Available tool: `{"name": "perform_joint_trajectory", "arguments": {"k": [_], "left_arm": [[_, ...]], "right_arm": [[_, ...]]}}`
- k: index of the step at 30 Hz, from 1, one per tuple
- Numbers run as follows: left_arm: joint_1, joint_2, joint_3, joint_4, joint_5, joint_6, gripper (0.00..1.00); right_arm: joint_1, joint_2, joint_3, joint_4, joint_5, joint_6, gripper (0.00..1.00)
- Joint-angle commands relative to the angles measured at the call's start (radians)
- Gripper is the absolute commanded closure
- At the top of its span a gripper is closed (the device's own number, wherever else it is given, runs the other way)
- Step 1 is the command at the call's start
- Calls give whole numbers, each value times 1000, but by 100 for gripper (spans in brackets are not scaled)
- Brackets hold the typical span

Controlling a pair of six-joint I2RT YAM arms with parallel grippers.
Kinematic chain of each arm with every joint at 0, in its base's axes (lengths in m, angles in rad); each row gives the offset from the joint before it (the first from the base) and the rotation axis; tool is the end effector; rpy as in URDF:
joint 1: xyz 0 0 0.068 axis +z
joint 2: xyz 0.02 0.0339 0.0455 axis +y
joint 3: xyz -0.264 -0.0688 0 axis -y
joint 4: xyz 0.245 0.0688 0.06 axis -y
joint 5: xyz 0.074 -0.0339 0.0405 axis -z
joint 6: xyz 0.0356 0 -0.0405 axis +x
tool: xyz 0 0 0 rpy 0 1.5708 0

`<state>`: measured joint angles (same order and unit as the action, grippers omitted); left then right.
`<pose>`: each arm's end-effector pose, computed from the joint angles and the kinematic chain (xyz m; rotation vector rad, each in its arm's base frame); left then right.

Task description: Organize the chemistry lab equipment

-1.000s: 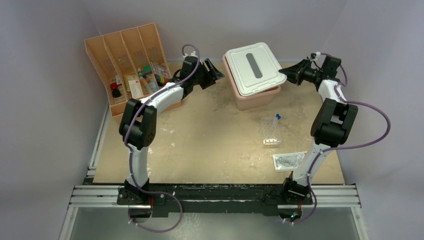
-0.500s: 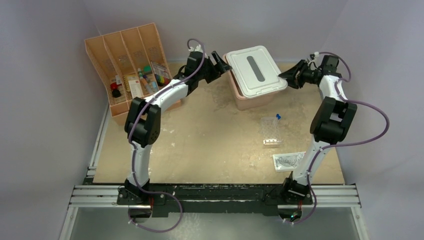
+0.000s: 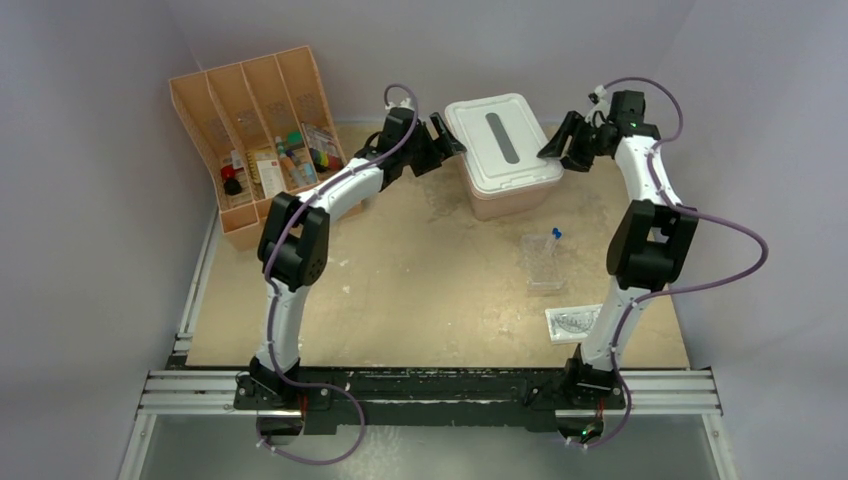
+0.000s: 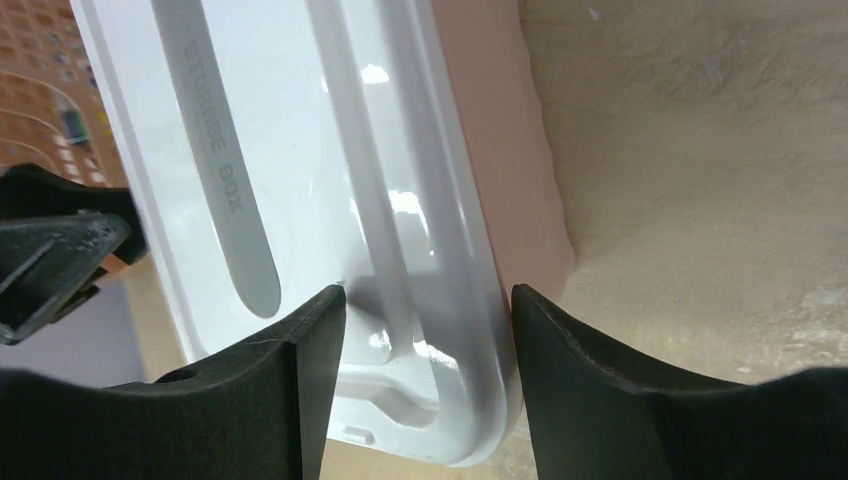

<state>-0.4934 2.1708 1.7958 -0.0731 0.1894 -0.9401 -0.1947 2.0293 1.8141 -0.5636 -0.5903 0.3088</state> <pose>0.4524 -0.2509 0.2503 -0.3569 2.1608 -1.0597 0.4578 -0.0701 0.2838 0.2877 2.2834 0.7474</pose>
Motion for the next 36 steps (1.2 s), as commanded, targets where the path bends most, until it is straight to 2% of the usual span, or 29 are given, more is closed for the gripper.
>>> {"name": "perform_joint_trajectory", "arguments": {"k": [1, 13, 20, 28, 36], "left_arm": [[-4, 3, 49, 15, 10, 15, 19], [-7, 9, 31, -30, 12, 37, 22], [-10, 26, 55, -147, -7, 91, 31], [-14, 26, 59, -198, 31, 134, 30], [-11, 24, 137, -303, 17, 164, 28]], "right_arm": [[46, -79, 45, -45, 142, -98, 36], [66, -135, -5, -24, 320, -114, 34], [98, -159, -47, -33, 383, -114, 33], [109, -185, -132, -64, 500, -26, 44], [124, -158, -81, -149, 587, 16, 51]]}}
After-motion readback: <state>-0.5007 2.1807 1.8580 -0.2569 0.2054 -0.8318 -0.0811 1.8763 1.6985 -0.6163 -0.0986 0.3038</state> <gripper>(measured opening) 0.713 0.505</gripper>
